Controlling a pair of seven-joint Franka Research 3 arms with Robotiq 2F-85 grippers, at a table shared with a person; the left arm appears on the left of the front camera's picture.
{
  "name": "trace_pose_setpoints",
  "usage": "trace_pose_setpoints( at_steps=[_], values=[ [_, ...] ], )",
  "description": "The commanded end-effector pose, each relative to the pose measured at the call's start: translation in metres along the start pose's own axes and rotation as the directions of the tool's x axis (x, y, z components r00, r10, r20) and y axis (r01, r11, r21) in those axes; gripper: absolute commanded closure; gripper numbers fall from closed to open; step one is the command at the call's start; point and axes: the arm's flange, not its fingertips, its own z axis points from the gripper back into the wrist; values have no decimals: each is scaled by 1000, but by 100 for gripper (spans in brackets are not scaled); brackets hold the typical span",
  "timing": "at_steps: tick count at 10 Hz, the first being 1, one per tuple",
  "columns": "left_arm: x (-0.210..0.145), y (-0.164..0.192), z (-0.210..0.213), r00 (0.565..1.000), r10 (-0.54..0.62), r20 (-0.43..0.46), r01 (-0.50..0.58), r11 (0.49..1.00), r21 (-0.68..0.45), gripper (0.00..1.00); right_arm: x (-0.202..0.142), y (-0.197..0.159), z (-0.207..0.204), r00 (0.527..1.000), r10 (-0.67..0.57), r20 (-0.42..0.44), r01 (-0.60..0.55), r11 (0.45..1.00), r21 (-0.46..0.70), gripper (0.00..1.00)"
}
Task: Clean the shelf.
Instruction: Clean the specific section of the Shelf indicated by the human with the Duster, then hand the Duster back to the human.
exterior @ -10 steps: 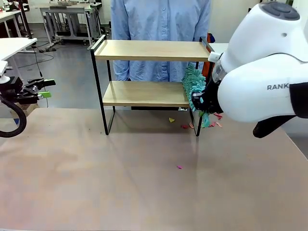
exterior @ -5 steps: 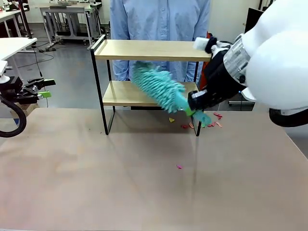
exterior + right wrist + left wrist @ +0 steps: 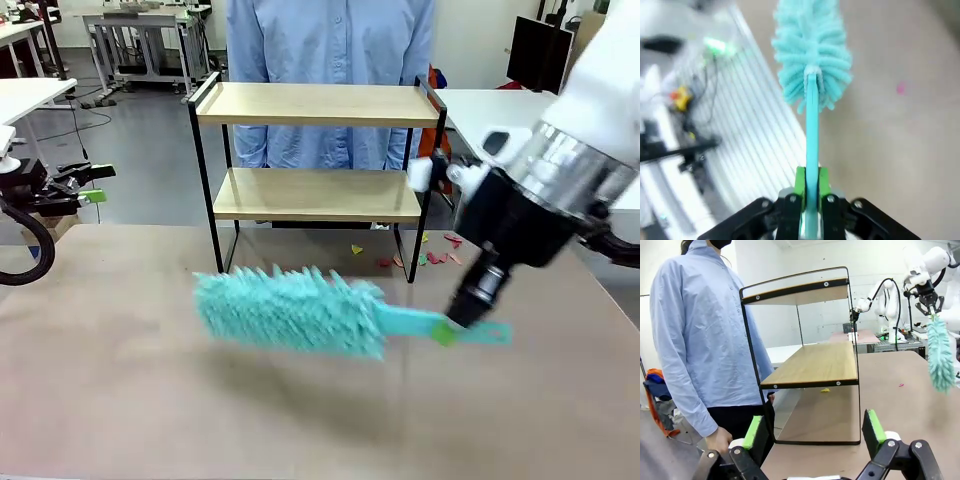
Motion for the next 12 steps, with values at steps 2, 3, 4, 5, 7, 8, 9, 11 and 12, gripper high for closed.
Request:
trace_pose_setpoints(
  at_steps=[2, 3, 4, 5, 7, 8, 9, 11, 12],
  values=[
    [3, -3, -1, 1000, -9, -4, 9, 1000, -8, 0, -59, -66, 26, 979, 53, -199, -67, 996, -65, 87],
    [3, -3, -1, 1000, -9, -4, 9, 1000, -8, 0, -74, -78, 32, 980, 98, -170, -106, 994, -35, 87],
    [3, -3, -1, 1000, -9, -4, 9, 1000, -8, 0, -82, -87, 37, 982, 128, -136, -131, 991, -13, 87],
    [3, -3, -1, 1000, -9, -4, 9, 1000, -8, 0, -66, -66, 19, 978, 30, -207, -37, 999, -31, 87],
    [3, -3, -1, 1000, -9, -4, 9, 1000, -8, 0, -66, -66, 19, 978, 30, -207, -37, 999, -31, 87],
    [3, -3, -1, 1000, -9, -4, 9, 1000, -8, 0, -66, -66, 19, 978, 30, -207, -37, 999, -31, 87],
    [3, -3, -1, 1000, -9, -4, 9, 1000, -8, 0, -66, -66, 19, 978, 30, -207, -37, 999, -31, 87],
    [3, -3, -1, 1000, -9, -4, 9, 1000, -8, 0, -66, -66, 19, 978, 30, -207, -37, 999, -31, 87],
    [3, -3, -1, 1000, -9, -4, 9, 1000, -8, 0, -66, -66, 19, 978, 30, -207, -37, 999, -31, 87]
  ],
)
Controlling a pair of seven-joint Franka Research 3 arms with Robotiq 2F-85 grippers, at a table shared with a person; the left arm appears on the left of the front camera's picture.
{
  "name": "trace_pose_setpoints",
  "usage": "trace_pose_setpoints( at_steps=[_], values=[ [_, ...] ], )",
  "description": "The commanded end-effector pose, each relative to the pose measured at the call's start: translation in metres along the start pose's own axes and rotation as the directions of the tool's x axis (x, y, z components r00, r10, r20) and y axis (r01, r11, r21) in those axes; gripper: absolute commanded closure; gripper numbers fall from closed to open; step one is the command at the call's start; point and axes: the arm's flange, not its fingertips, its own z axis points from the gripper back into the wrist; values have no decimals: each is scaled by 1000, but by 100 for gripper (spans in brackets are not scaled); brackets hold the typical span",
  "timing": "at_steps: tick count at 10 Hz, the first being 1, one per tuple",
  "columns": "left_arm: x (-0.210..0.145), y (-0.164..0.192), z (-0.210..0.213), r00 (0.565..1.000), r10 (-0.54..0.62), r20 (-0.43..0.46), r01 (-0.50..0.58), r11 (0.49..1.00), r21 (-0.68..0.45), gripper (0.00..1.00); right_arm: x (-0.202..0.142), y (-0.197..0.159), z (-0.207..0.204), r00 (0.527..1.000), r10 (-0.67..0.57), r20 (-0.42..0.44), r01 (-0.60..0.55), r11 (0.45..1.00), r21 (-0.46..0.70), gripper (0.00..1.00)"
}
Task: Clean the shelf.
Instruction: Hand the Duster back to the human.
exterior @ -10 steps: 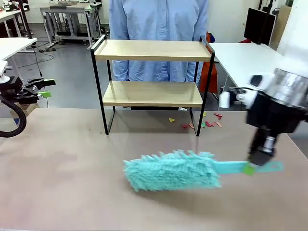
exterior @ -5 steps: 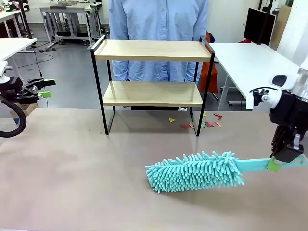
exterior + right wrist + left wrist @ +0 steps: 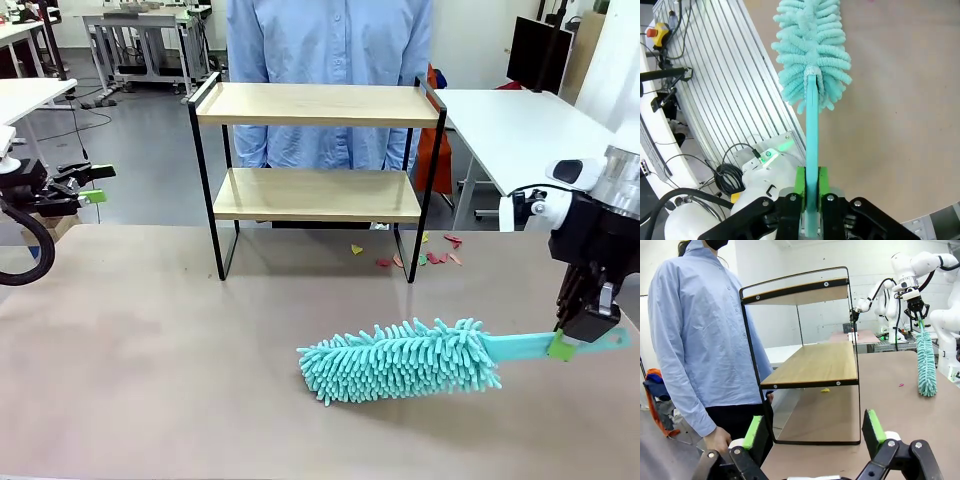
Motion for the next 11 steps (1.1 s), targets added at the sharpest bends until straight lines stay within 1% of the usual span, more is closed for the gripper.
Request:
trace_pose_setpoints(
  at_steps=[1, 3, 4, 5, 6, 7, 8, 9, 10, 11],
  values=[
    [3, -3, -1, 1000, -9, -4, 9, 1000, -8, 0, 1, 1, 0, 1000, -22, 16, 22, 1000, 19, 87],
    [3, -3, -1, 1000, -9, -4, 9, 1000, -8, 0, 1, 1, 0, 1000, -22, 16, 22, 1000, 19, 87],
    [3, -3, -1, 1000, -9, -4, 9, 1000, -8, 0, 0, 0, 0, 1000, 0, 0, 0, 1000, 0, 87],
    [0, 0, 0, 1000, 0, 0, 0, 1000, 0, 0, 9, -28, 9, 993, 97, 60, -94, 994, -47, 87],
    [15, -6, -16, 999, 0, -35, 0, 1000, -20, 0, 16, -52, 17, 979, 160, 129, -154, 987, -52, 87],
    [25, -20, -36, 997, 37, -69, -37, 999, -11, 0, 20, -72, 20, 953, 218, 211, -214, 976, -40, 87],
    [32, -39, -53, 994, 43, -103, -43, 999, -3, 0, 22, -86, 22, 927, 263, 266, -264, 964, -33, 87],
    [36, -66, -74, 992, 35, -123, -34, 999, 10, 0, 25, -101, 23, 902, 295, 314, -298, 954, -39, 87],
    [38, -97, -98, 989, 51, -140, -48, 998, 27, 0, 27, -114, 24, 863, 335, 379, -343, 938, -50, 87],
    [39, -126, -117, 988, 75, -137, -70, 997, 41, 0, 31, -125, 28, 818, 372, 438, -380, 922, -73, 87]
  ],
)
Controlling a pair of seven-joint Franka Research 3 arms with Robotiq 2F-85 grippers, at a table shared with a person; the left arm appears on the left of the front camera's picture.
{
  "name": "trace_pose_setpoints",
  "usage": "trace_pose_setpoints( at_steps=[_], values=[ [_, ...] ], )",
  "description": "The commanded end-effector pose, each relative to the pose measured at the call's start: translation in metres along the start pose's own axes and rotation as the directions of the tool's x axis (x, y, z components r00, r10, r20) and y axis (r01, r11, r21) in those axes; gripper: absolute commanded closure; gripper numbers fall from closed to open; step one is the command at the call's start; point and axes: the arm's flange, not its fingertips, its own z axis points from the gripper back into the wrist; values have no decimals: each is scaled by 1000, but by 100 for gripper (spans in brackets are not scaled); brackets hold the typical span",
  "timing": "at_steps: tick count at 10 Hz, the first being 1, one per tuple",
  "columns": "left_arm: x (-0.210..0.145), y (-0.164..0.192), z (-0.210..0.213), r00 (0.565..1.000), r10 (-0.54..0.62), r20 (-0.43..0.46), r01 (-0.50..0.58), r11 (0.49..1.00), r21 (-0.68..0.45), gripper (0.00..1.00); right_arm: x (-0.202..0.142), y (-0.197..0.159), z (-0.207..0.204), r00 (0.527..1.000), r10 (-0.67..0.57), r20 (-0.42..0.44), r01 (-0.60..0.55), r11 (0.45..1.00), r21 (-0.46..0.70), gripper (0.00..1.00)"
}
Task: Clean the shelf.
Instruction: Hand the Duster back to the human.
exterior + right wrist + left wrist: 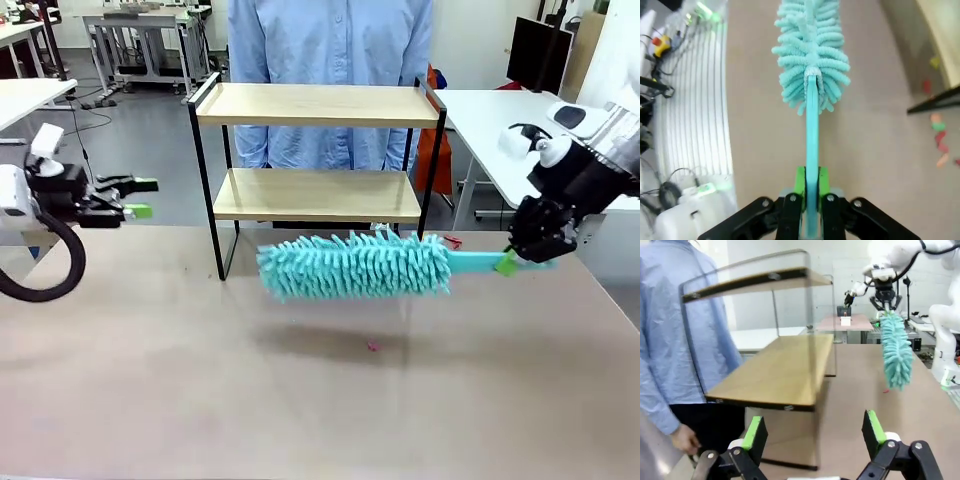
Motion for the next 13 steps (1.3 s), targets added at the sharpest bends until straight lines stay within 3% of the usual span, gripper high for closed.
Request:
trace_pose_setpoints(
  at_steps=[1, 3, 5, 6, 7, 8, 10, 11, 13],
  values=[
    [12, -56, -27, 1000, 26, 12, -27, 998, 55, 0, 5, -22, 1, 987, 90, 136, -91, 996, 1, 87],
    [17, -90, -48, 997, 56, 59, -60, 996, 64, 0, 5, -38, 1, 971, 135, 195, -133, 991, -20, 87],
    [11, -109, -67, 991, 114, 67, -116, 993, 19, 0, 5, -45, -4, 976, 150, 155, -144, 988, -53, 87],
    [14, -109, -69, 985, 154, 76, -149, 987, -64, 0, 7, -31, 2, 980, 118, 161, -116, 993, -21, 87],
    [8, -108, -61, 996, 82, 46, -83, 996, 12, 0, 7, -31, 2, 980, 118, 161, -116, 993, -21, 87],
    [8, -108, -61, 996, 82, 46, -83, 996, 12, 0, 7, -31, 2, 980, 118, 161, -116, 993, -21, 87],
    [9, -109, -76, 989, 124, 81, -116, 989, -92, 0, 7, -31, 2, 980, 118, 161, -116, 993, -21, 87],
    [11, -115, -91, 992, 114, 50, -106, 984, -141, 0, 7, -31, 2, 980, 118, 161, -116, 993, -21, 87],
    [12, -117, -117, 996, 90, 28, -86, 986, -141, 0, 7, -31, 2, 980, 118, 161, -116, 993, -21, 87]
  ],
)
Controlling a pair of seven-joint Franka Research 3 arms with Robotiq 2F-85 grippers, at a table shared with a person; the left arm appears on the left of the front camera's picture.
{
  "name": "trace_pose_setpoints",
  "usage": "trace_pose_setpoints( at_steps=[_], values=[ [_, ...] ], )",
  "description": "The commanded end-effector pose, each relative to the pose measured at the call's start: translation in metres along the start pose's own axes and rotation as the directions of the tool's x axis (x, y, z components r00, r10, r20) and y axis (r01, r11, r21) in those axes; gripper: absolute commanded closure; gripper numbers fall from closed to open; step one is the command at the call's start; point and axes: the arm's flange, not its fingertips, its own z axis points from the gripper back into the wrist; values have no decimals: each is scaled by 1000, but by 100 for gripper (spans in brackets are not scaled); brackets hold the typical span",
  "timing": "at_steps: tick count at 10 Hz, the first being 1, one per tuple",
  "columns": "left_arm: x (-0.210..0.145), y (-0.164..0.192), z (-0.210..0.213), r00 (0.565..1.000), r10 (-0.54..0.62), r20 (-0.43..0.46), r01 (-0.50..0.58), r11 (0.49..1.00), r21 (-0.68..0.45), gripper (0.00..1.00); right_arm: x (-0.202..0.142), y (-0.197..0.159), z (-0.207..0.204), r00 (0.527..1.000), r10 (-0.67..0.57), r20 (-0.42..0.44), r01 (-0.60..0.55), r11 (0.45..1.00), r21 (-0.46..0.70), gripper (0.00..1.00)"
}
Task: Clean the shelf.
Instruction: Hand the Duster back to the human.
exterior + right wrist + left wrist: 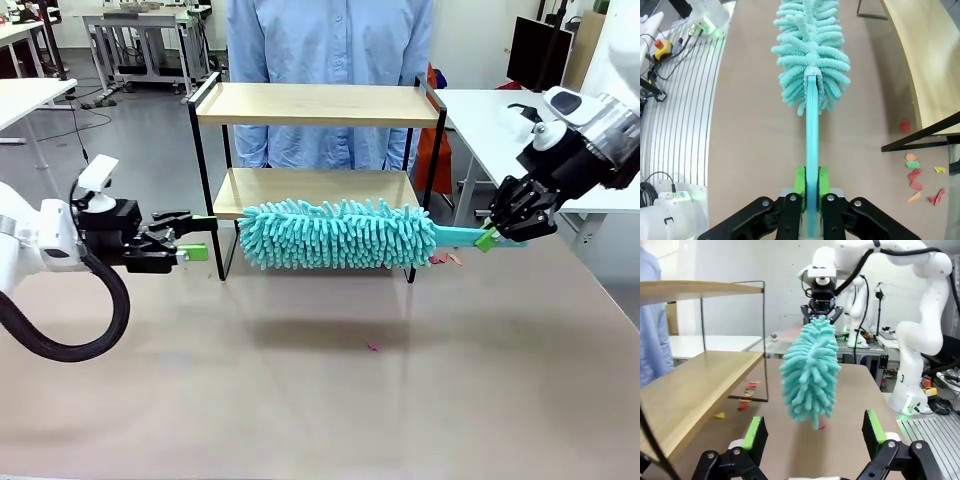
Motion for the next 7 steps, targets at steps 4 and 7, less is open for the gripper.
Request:
trace_pose_setpoints(
  at_steps=[4, 7],
  values=[
    [-6, 25, -41, 1000, -6, -1, 6, 1000, 11, 0, 2, 2, 2, 999, -5, 33, 5, 1000, -1, 87],
    [-8, 30, -68, 999, 5, 37, -5, 1000, -4, 0, 2, 2, 2, 999, -5, 33, 5, 1000, -1, 87]
  ],
)
